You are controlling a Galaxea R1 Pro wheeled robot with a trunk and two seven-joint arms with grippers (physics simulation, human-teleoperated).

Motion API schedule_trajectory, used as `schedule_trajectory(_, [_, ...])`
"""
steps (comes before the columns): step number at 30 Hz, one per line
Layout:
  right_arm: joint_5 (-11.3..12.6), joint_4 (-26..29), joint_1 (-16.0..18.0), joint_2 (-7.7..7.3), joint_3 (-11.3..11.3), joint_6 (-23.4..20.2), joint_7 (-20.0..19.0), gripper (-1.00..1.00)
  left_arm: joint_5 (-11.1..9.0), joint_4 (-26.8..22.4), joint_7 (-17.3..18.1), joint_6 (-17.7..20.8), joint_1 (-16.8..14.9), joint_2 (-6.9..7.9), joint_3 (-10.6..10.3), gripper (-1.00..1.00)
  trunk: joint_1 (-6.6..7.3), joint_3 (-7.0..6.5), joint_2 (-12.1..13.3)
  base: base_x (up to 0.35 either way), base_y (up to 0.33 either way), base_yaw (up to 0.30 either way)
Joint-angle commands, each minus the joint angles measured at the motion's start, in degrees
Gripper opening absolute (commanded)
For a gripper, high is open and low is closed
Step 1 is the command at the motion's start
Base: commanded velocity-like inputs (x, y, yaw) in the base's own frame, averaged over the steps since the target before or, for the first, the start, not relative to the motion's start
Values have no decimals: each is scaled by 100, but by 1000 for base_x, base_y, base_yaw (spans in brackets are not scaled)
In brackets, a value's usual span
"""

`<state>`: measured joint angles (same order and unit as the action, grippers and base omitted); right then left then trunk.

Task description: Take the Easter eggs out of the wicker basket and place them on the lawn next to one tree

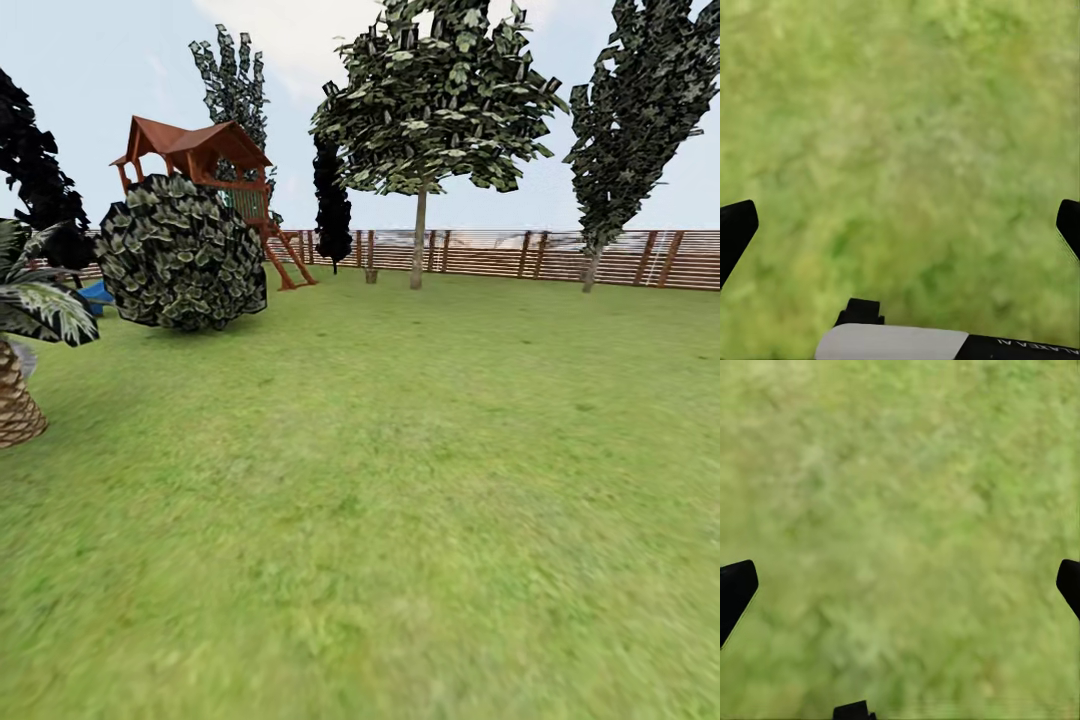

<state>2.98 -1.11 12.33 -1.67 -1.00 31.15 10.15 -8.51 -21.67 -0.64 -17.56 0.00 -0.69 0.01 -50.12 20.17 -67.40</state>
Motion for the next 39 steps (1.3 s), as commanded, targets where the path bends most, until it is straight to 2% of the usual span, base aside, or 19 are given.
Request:
schedule_trajectory(1, [29,-12,6,0,-6,32,-14,100,-25,-4,-7,-10,0,-1,-1,100,-4,6,-3,335,0,0])
schedule_trajectory(23, [30,-12,6,0,-6,32,-14,100,-11,-4,-7,-12,0,-8,-10,100,-4,6,-3,335,0,0])
schedule_trajectory(28, [30,-12,6,0,-6,32,-14,100,-11,-4,-7,-141,0,-10,-10,100,-4,6,-3,339,0,0])
schedule_trajectory(39, [30,-12,6,0,-6,32,-14,100,-11,-4,-7,-159,0,-10,-10,100,-4,6,-3,340,0,0])
